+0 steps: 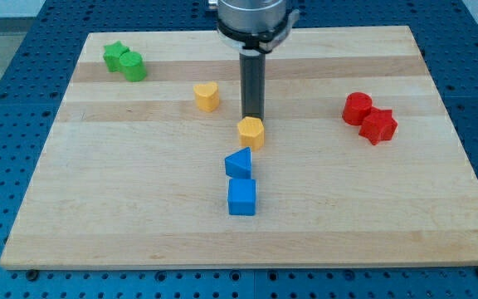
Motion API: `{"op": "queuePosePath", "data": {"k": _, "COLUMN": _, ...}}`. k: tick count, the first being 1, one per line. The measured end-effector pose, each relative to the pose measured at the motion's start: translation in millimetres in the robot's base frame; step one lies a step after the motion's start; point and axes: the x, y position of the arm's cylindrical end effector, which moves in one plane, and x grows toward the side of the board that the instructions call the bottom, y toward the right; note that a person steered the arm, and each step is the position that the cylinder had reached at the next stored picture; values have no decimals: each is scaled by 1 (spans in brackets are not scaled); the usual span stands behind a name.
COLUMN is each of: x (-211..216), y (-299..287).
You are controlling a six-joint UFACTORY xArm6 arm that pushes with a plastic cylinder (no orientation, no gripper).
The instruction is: Push the yellow hexagon parallel to the right of the blue triangle
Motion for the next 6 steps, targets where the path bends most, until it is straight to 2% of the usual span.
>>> {"op": "queuePosePath", "data": {"k": 2, "x": -26, "y": -40}}
{"op": "queuePosePath", "data": {"k": 3, "x": -9, "y": -52}}
{"op": "queuePosePath", "data": {"k": 6, "x": 38, "y": 26}}
